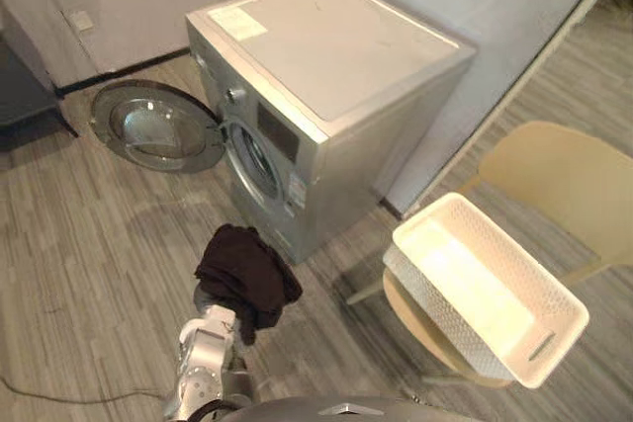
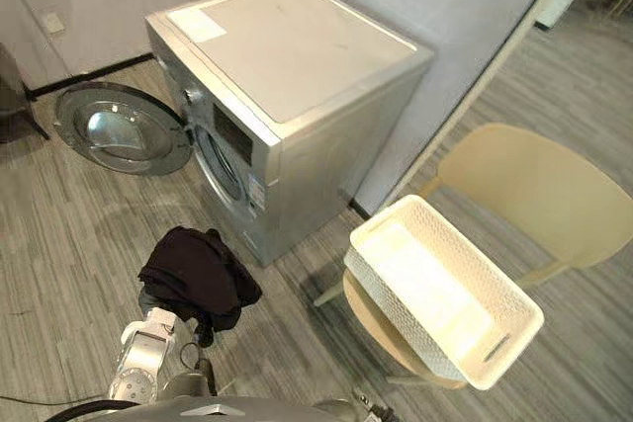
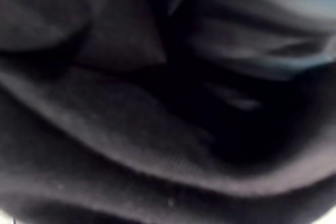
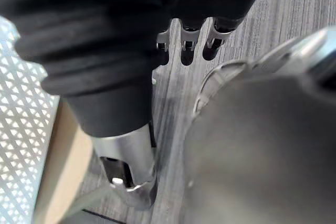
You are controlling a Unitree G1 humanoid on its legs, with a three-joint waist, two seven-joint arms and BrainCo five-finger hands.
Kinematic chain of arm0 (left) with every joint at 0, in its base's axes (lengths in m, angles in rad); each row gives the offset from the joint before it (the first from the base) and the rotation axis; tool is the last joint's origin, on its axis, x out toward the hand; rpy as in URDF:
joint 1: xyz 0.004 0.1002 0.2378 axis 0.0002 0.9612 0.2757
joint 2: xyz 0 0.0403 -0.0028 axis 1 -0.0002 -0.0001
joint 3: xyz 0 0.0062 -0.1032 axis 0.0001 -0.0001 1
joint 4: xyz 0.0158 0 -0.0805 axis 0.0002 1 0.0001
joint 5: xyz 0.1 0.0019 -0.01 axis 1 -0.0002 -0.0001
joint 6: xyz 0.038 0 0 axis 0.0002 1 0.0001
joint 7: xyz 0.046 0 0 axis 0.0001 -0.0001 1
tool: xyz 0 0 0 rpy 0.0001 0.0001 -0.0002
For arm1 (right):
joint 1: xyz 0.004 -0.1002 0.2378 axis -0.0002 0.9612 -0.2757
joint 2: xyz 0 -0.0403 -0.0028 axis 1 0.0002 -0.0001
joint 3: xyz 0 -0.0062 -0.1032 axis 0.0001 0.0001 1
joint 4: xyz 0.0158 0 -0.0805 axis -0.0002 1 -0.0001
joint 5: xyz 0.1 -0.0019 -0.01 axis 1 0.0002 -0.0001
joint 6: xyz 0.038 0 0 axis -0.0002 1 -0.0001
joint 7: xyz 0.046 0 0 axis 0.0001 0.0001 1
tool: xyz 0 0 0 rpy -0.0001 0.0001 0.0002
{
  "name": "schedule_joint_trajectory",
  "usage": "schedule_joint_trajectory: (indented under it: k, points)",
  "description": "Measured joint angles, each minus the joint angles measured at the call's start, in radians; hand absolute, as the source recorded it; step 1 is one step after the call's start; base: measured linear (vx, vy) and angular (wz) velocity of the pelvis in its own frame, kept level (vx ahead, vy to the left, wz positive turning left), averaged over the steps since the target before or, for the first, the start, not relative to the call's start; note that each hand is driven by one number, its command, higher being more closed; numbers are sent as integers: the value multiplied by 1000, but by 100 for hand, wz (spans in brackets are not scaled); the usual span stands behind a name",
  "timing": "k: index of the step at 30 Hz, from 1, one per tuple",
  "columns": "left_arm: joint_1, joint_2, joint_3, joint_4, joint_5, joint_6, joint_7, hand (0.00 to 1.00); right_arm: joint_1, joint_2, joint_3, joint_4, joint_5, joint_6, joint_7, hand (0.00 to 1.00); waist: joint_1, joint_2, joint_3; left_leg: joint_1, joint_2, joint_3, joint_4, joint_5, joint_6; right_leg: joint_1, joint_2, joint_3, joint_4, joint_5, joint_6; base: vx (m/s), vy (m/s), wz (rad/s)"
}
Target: Pick up the laundry basket with both hands and put the clothes into the washing machine.
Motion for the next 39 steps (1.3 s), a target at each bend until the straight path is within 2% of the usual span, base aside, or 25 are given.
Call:
schedule_joint_trajectory:
  k: [2, 5, 6, 7, 8, 9, 10, 11, 12, 15, 18, 19, 20, 21, 23, 25, 26, 27, 28, 30, 31, 33, 36, 37, 39]
  points:
    - [7, -3, -13, -4, 0, 0, -1, 100, 2, -15, 0, 6, 0, 1, -1, 0, 9, 30, -17, -11, -27, -1, 21, -20, 5, 3, -34, -5, 23, 3, 4, 7, 148, 37]
    - [12, -4, -28, -22, 1, 0, -1, 100, 0, -58, 0, 10, 11, -2, -21, 0, 25, 53, -32, -21, -125, -21, -21, -33, 40, -11, -143, -11, 108, 13, -11, -48, 213, 47]
    - [14, -3, -34, -21, 4, -1, -1, 100, 4, -69, -1, -3, 23, -6, -24, 0, 22, 61, -37, -11, -152, -34, -49, -30, 54, -16, -178, 2, 150, 36, -70, -39, 201, 65]
    - [19, -3, -36, -22, 4, -2, -1, 100, 11, -72, -1, -13, 31, -7, -24, 0, 21, 64, -39, -4, -158, -36, -65, -25, 60, -26, -186, 32, 170, 55, -124, 6, 170, 56]
    - [27, -1, -35, -21, 9, -5, -1, 100, 13, -73, -2, -28, 50, -11, -22, 0, 20, 67, -41, 8, -165, -52, -90, -16, 67, -63, -193, 117, 214, 95, -212, 81, 217, 32]
    - [37, 10, -41, -19, 22, -10, 0, 100, 7, -64, -3, -33, 62, -10, -14, 0, 16, 66, -39, 35, -162, -66, -116, 1, 83, -128, -175, 287, 275, 121, -262, 92, 208, 37]
    - [37, 36, -39, -9, 32, -15, 1, 100, 5, -32, -14, -50, 82, -7, 2, 0, 4, 58, -32, 53, -152, -100, -129, 17, 102, -167, -98, 446, 335, 14, -211, 85, 164, 39]
    - [38, 50, -37, -7, 35, -17, 2, 100, 8, -4, -15, -61, 89, -7, 8, 0, -3, 56, -22, 63, -149, -112, -138, 21, 106, -187, -54, 503, 369, -50, -196, 37, 49, 59]
    - [40, 68, -35, -7, 44, -23, 7, 100, 10, 39, -30, -71, 113, -12, 9, 0, -15, 11, -6, 104, -148, -140, -163, 30, 113, -223, 47, 587, 444, -173, -190, 30, 15, 54]
    - [42, 56, -45, 4, 64, -23, 9, 100, 43, 76, -30, -96, 126, -12, 8, 0, -25, -27, 3, 158, -149, -162, -180, 14, 105, -295, 188, 595, 490, -285, -163, 59, -31, 37]
    - [37, 25, -55, -1, 79, -23, 7, 100, 77, 77, -26, -111, 128, -9, 8, 0, -42, -23, 1, 161, -145, -173, -171, -10, 102, -345, 278, 619, 347, -294, -141, 72, -113, 43]
    - [33, 18, -66, -2, 79, -23, 5, 100, 91, 78, -13, -110, 126, -7, 7, 0, -56, -26, -1, 154, -148, -193, -159, -18, 90, -338, 297, 684, 252, -266, -154, 194, -204, 91]
    - [34, 15, -67, -5, 79, -23, -1, 100, 116, 89, 0, -109, 125, -6, 6, 0, -57, -54, -10, 152, -160, -203, -135, -34, 67, -303, 279, 697, 174, -192, -156, 247, -245, 85]
    - [42, 8, -67, -5, 79, -23, -1, 100, 126, 90, -1, -108, 126, -6, 6, 0, -54, -48, -11, 154, -152, -208, -104, -53, 51, -283, 277, 666, 161, -157, -157, 185, -174, 56]
    - [59, -7, -70, -20, 79, -22, -1, 100, 128, 72, 6, -109, 123, -5, 6, 0, -53, -24, -23, 142, -111, -188, -28, -89, 33, -253, 303, 628, 136, -168, -167, 229, -171, 33]
    - [60, -12, -75, -44, 79, -22, -1, 100, 121, 50, 16, -110, 117, -6, 4, 0, -48, 10, -25, 70, -48, -128, 176, -150, 22, -202, 347, 606, 102, -184, -173, 300, -175, 39]
    - [64, -23, -74, -62, 78, -22, -2, 100, 114, 46, 17, -120, 118, -7, 4, 0, -44, 12, -10, 7, -19, -116, 364, -156, 19, -169, 363, 594, 103, -202, -179, 201, -90, 19]
    - [75, -29, -75, -72, 78, -22, -3, 100, 113, 39, 29, -133, 118, -8, 4, 0, -25, 21, -4, -54, 5, -124, 554, -124, 13, -135, 376, 597, 105, -217, -190, 232, -68, 2]
    - [93, -27, -74, -84, 78, -22, -3, 100, 110, 28, 57, -138, 118, -9, 5, 0, -19, 22, -3, -87, 17, -132, 665, -115, 11, -109, 383, 605, 107, -231, -190, 201, -20, -21]
    - [114, -26, -72, -99, 78, -22, -3, 100, 82, 21, 96, -146, 119, -9, 4, 0, -3, 13, -5, -146, 47, -125, 746, -135, 32, -79, 384, 650, 101, -246, -175, 201, 18, -47]
    - [114, -26, -68, -99, 78, -22, -1, 100, 74, 21, 98, -146, 119, -9, 4, 0, 2, 10, -5, -159, 55, -127, 721, -142, 38, -78, 381, 670, 99, -247, -174, 229, 64, -76]
    - [114, -25, -51, -97, 78, -22, 2, 100, 37, 24, 99, -142, 119, -7, 3, 0, 7, 0, -2, -178, 71, -182, 538, -155, 45, -84, 369, 732, 100, -254, -158, 210, 125, -90]
    - [114, -27, -37, -92, 78, -21, 3, 100, -20, 39, 98, -135, 118, -7, 2, 0, 21, -18, -4, -163, 93, -390, 139, -118, 32, -125, 333, 877, 163, -307, -100, 316, 330, -126]
    - [112, -29, -39, -76, 78, -21, 3, 100, -21, 36, 96, -125, 118, -8, 2, 0, 13, -17, -4, -160, 97, -443, 71, -107, 19, -124, 312, 912, 189, -336, -70, 302, 414, -94]
    - [108, -30, -39, -35, 78, -20, 2, 100, -9, 20, 88, -98, 118, -9, 2, 0, 11, -1, -15, -146, 97, -450, 59, -86, -12, -112, 284, 975, 224, -388, -21, 291, 500, -80]
